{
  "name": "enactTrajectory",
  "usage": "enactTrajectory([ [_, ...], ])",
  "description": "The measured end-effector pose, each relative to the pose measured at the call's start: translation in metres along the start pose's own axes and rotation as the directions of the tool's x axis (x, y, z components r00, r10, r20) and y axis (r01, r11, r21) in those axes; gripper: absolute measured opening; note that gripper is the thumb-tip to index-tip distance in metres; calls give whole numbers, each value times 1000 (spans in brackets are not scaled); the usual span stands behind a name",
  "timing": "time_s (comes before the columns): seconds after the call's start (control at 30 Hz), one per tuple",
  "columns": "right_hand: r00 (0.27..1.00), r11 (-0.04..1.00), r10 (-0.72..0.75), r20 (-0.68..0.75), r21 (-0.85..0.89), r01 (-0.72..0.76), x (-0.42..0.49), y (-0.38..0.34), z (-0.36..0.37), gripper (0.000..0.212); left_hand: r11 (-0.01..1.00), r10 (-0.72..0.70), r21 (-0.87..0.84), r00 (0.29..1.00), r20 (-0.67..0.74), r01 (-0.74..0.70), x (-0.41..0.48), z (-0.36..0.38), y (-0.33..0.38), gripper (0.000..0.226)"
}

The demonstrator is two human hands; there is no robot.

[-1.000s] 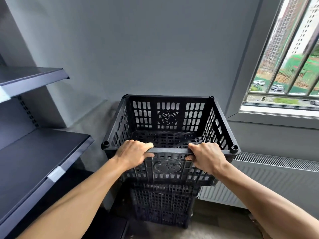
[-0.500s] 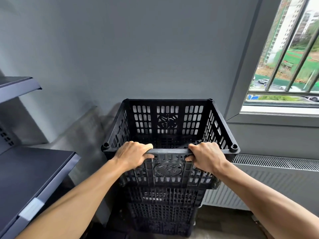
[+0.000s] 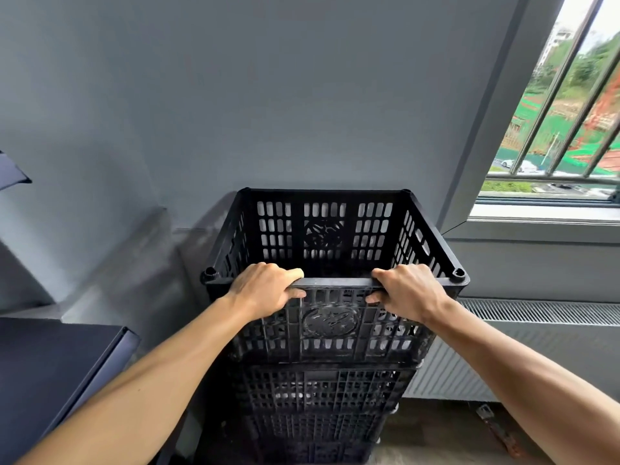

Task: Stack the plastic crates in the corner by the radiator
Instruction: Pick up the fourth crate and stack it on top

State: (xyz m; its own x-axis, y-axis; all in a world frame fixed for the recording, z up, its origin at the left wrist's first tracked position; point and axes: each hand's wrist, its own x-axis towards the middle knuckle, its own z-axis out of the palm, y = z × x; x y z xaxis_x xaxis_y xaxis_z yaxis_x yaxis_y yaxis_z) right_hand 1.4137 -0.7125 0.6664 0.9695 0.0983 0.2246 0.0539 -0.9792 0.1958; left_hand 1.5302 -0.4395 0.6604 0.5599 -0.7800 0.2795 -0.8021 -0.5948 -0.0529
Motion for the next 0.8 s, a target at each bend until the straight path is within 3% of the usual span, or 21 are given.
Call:
enactTrajectory([
  [0.4,999,999,-36,34,4,36,23,12,12,43,986,-79,-134,989,125,96,12,5,-9,22],
  [0.63,998,999,-34,46,-20,35,22,4,9,54,967,-104,-215,983,149,135,9,6,-9,55],
  [0.8,997,1000,-3,78,31,1,19,1,5,55,958,-81,-260,982,172,125,9,1,-15,50],
])
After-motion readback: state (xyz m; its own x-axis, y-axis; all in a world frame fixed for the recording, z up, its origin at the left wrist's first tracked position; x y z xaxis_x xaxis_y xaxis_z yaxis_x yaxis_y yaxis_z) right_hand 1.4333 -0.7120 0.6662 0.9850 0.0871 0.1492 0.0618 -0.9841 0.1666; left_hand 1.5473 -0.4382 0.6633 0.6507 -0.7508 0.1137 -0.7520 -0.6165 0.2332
